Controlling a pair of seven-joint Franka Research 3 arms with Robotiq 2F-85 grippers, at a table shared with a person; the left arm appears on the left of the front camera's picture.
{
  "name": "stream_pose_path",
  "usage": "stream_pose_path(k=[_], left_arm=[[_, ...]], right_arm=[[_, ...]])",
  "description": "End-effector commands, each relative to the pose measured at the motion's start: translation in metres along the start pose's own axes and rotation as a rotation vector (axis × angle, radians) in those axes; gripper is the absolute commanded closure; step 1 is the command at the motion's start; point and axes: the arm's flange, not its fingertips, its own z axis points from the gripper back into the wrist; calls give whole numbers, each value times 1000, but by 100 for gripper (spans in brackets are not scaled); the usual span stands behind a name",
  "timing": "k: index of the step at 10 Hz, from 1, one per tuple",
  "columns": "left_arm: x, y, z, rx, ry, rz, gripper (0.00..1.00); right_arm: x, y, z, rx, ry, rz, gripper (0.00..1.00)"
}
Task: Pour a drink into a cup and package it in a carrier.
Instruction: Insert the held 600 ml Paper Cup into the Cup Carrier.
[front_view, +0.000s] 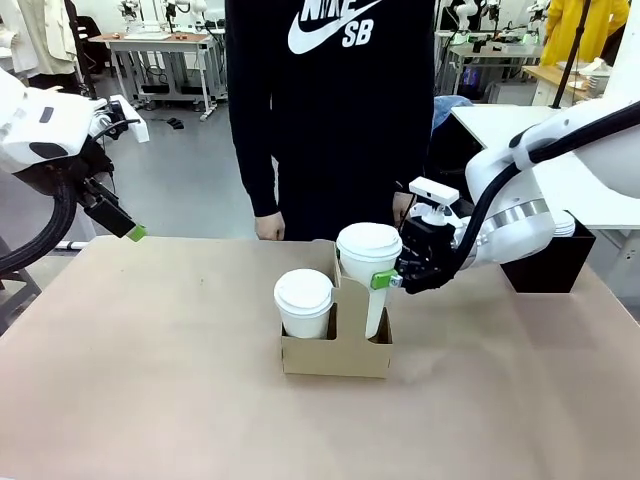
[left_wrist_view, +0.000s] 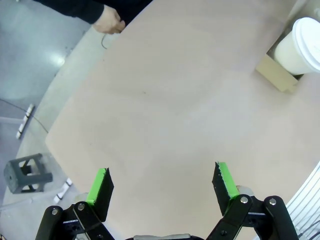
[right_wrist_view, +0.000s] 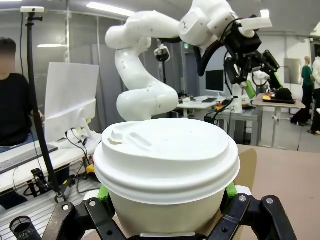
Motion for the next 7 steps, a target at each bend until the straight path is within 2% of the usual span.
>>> stream_pose_path(k=[1,7], left_arm=[[1,-1,2,9,3,14,0],[1,-1,2,9,3,14,0]], right_arm=[[-7,4,-4,23,4,31,9],[-49,7,1,28,73,81,9]])
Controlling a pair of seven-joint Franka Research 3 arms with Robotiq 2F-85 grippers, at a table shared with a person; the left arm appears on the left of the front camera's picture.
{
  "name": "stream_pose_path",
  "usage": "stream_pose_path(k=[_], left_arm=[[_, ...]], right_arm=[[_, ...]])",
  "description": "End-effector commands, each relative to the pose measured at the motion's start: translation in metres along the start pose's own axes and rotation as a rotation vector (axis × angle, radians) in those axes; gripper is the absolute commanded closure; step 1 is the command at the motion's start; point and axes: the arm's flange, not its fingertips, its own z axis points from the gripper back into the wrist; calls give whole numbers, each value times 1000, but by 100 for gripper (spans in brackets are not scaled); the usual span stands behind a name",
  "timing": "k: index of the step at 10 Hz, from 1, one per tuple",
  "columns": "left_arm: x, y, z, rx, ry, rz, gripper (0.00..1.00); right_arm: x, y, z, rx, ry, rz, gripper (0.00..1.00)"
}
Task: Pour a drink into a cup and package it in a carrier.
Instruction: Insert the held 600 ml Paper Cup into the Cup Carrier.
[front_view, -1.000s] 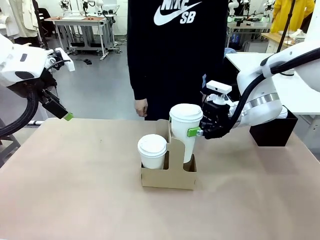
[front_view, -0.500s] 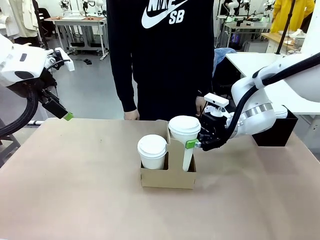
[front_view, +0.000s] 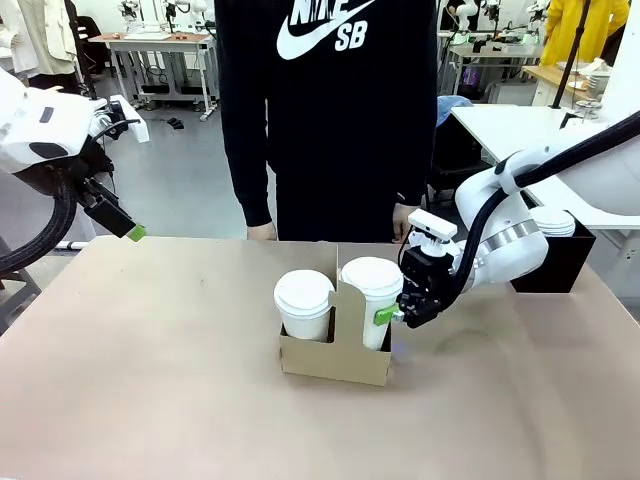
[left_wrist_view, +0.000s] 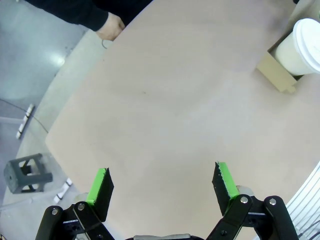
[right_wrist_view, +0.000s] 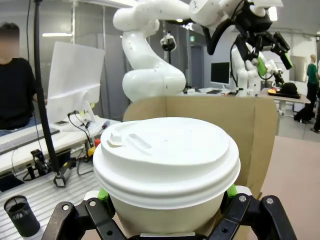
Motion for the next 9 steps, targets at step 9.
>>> stream_pose_path(k=[9], left_arm=[[1,-1,2,9,3,14,0]], right_arm=[[2,45,29,-134,185,-18,0]])
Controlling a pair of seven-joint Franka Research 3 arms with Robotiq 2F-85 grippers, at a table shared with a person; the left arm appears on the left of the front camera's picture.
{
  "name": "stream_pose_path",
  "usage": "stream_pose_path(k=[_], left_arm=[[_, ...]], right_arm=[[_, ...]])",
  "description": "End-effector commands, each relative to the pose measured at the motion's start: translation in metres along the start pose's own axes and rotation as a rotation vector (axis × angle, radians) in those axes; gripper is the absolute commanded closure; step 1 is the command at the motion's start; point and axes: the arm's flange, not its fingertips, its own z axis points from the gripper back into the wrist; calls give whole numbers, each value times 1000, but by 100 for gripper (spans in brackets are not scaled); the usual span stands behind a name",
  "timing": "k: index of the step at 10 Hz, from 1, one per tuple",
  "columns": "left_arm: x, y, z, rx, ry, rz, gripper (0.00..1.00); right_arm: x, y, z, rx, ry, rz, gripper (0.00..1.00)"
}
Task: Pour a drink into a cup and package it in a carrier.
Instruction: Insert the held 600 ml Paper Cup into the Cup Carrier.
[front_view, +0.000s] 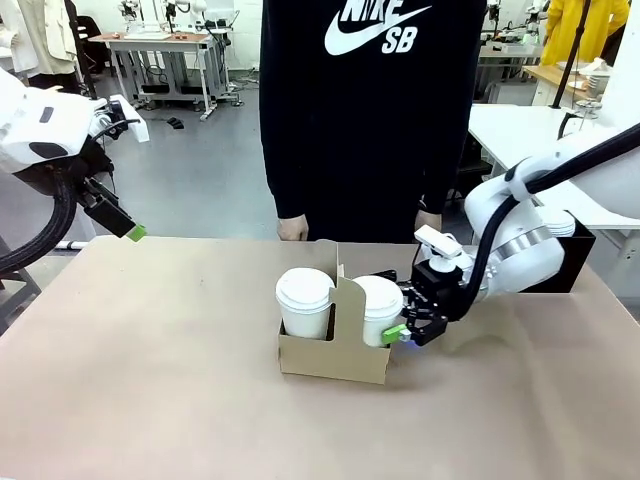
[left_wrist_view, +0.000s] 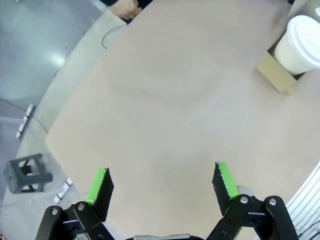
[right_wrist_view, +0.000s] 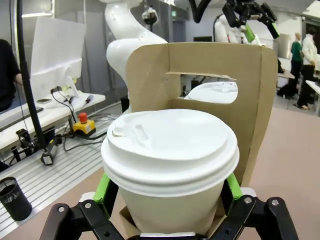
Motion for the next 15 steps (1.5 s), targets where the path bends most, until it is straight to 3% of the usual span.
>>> stream_pose_path(k=[1,8,10,13,15], left_arm=[[1,-1,2,9,3,14,0],[1,-1,2,9,3,14,0],[1,-1,2,9,3,14,0],[1,-1,2,9,3,14,0],[1,-1,2,9,3,14,0]], right_arm=[[15,27,17,-25,63,-50,0],[36,71,82,-188,108,-211,0],[48,104,102,-283,159,-304,0],[79,175,130,-504,222,-557,0],[102,212,142,-661,286,-645,0]])
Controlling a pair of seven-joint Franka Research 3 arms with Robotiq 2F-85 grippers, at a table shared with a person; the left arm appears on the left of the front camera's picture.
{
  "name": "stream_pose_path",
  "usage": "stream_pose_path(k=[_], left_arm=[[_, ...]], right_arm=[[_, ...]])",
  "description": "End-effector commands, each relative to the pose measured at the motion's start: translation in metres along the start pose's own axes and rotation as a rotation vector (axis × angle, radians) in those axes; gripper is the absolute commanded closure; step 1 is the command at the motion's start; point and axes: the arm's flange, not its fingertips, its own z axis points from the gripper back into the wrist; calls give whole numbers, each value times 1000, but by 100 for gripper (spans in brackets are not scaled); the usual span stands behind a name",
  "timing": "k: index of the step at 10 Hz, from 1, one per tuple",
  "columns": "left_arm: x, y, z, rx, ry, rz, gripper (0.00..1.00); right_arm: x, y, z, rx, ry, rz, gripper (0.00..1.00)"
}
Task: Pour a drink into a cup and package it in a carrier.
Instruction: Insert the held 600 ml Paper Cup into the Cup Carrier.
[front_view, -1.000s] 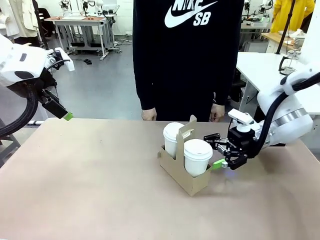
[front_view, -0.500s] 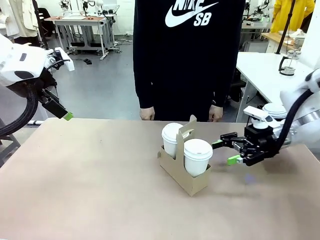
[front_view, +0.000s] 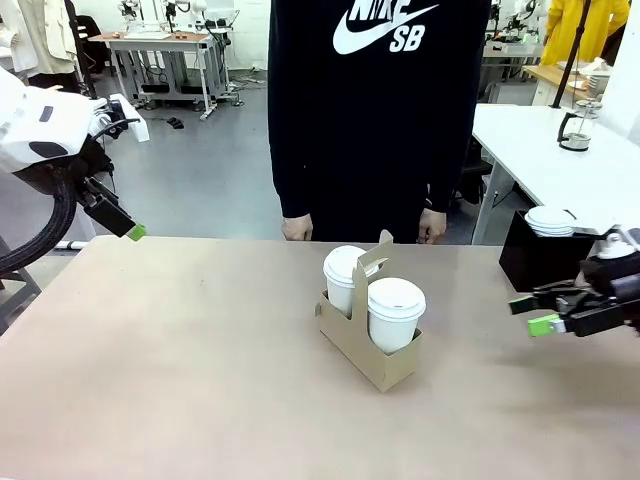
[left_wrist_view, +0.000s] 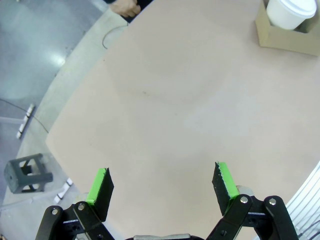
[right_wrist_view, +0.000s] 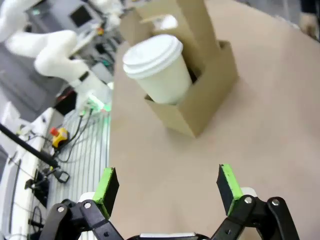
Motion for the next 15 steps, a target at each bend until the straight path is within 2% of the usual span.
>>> stream_pose_path(k=[1,3,5,6,7,15], left_arm=[[0,-1,1,8,3,15,0],[0,-1,1,8,3,15,0],[0,-1,1,8,3,15,0],[0,-1,1,8,3,15,0],[0,-1,1,8,3,15,0],[0,-1,1,8,3,15,0]], right_arm=[[11,37,20,-116,88,-101,0],[15,52,31,-253,173,-146,0],[15,47,24,-293,230,-195,0],[17,38,13,-273,200,-203,0],[34,26,52,-278,174,-143,0],[34,26,52,-278,174,-143,0]])
